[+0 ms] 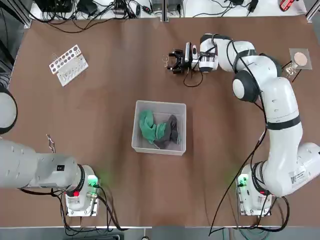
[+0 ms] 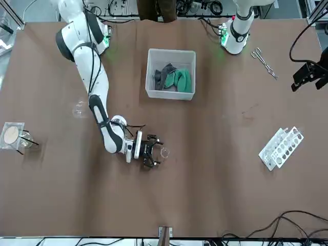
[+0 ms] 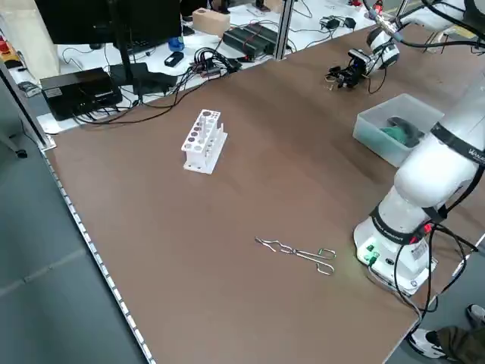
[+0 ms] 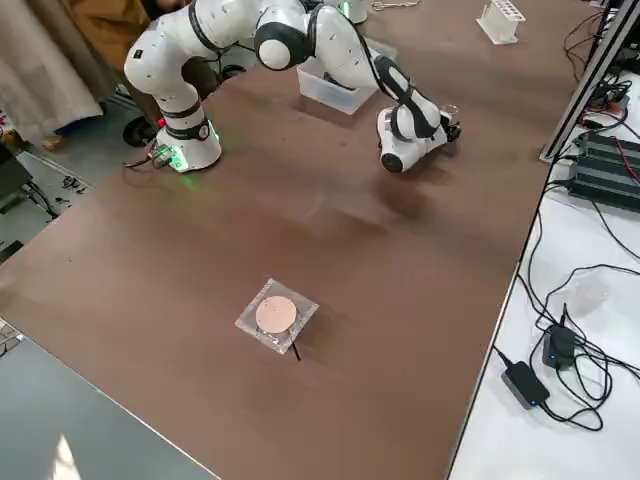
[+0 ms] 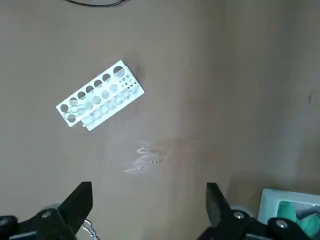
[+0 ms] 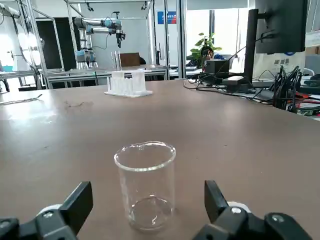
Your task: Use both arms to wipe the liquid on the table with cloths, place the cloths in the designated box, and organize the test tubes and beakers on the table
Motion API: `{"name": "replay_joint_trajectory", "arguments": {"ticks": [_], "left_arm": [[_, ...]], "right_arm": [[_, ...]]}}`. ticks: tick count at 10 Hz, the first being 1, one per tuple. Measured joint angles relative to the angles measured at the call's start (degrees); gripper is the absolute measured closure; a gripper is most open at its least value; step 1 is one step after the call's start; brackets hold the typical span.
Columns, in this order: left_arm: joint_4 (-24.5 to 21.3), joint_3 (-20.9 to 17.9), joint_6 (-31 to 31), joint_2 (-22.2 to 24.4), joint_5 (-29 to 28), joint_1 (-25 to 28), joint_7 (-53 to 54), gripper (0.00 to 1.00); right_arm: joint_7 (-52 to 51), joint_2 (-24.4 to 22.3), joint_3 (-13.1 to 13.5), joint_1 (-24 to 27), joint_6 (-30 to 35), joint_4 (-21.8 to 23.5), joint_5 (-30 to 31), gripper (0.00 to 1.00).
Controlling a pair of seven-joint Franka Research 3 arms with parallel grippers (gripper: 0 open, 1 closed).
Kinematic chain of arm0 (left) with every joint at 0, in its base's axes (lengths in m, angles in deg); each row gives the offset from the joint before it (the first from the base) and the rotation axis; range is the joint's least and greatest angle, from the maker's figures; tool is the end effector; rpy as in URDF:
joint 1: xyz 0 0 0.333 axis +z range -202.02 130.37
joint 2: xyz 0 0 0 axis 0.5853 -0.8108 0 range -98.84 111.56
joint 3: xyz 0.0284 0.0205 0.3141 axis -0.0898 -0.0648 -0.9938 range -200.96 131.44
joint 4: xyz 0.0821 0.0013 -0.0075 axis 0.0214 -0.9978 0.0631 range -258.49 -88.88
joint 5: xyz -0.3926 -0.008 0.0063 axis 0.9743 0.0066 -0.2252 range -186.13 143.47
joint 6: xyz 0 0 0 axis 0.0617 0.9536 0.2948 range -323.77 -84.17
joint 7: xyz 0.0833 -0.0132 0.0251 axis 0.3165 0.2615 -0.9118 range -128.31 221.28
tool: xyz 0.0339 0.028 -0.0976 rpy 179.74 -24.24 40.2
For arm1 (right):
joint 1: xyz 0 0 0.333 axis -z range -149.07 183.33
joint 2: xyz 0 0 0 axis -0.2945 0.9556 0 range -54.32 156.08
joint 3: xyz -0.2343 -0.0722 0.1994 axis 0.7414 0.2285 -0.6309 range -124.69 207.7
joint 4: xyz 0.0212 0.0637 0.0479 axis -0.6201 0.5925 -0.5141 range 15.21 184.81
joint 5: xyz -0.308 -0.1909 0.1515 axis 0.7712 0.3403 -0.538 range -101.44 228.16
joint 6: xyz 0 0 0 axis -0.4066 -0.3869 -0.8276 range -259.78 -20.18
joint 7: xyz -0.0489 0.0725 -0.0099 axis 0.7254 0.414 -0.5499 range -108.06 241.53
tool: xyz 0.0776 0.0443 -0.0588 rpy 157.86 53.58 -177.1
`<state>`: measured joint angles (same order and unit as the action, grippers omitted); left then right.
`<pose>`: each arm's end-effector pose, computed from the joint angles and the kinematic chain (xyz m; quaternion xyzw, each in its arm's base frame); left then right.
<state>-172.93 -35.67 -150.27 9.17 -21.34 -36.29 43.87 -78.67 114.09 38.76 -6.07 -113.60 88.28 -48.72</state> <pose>0.5418 0.0045 0.6473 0.9992 0.0267 0.0294 0.0007 0.6211 0.3478 0.0566 -0.5842 -0.4827 -0.4929 0.4276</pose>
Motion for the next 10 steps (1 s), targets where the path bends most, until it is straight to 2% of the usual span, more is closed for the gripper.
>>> {"name": "replay_joint_trajectory", "arguments": {"ticks": [6,8,9,10], "left_arm": [[-0.11,0.06,0.03,-1.86,0.0,0.05,-0.3,0.0],[-0.11,0.2,0.12,-2.11,0.2,0.04,-1.87,0.0],[-0.11,0.2,0.2,-2.14,0.41,0.05,-1.97,0.0],[-0.12,0.25,0.25,-2.28,0.51,0.03,-1.85,0.0]], "right_arm": [[0.07,0.35,-0.01,-3.91,-4.37,-2.06,-2.49,0.02],[0.08,0.57,0.03,-4.11,-4.41,-2.24,-2.69,0.17],[0.1,0.57,0.11,-4.11,-4.44,-2.3,-2.74,0.36],[0.12,0.58,0.16,-4.11,-4.54,-2.34,-2.78,0.5]]}}
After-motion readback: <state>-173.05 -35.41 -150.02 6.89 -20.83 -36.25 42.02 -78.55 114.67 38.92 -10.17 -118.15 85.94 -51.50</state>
